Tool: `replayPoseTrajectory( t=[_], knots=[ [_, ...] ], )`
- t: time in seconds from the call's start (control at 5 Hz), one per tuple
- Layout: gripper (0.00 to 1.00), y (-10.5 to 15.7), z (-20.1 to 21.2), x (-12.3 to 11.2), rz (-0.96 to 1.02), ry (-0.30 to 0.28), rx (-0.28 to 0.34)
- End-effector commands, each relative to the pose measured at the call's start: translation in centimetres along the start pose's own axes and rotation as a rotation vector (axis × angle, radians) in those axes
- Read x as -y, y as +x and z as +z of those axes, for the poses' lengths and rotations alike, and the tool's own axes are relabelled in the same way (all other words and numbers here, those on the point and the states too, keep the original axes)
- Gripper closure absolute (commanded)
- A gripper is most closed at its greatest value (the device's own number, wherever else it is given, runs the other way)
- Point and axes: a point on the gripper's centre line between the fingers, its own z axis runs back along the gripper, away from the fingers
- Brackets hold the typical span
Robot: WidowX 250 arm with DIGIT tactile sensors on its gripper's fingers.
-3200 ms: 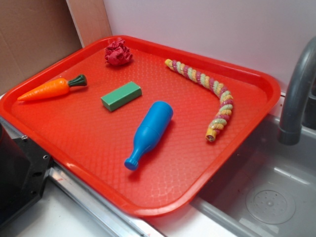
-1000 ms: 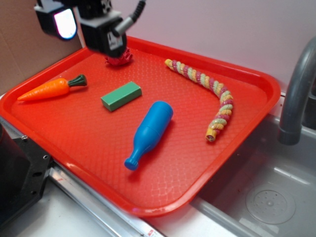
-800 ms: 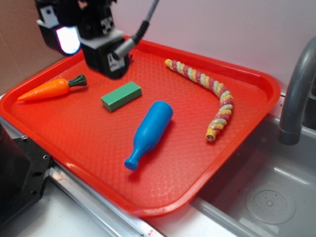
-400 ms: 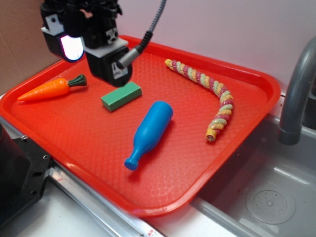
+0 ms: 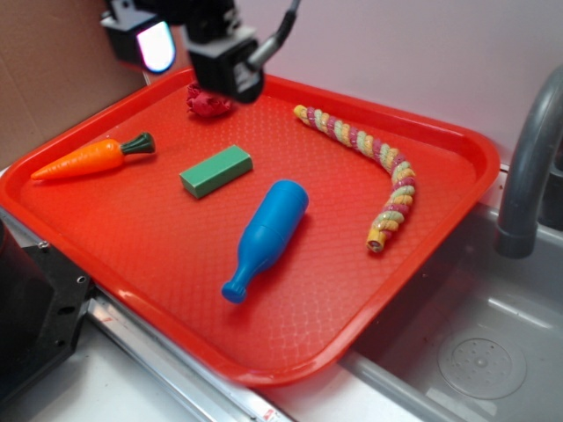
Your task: Grab the blue bottle.
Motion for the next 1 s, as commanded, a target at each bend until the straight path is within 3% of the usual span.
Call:
replayPoseTrajectory(
  t=[0.0,0.2,0.6,0.8],
  knots=[
    [0.0,-0.9,-6.2,-0.9,-0.057,0.046,-0.09],
    [0.0,-1.0,-9.7,-1.8,-0.09,0.062,-0.124],
    [0.0,1.3,-10.3,-1.7,-0.024,-0.028,-0.056],
    [0.0,2.2,-10.5,-0.4,-0.015,-0.062,-0.046]
  ],
)
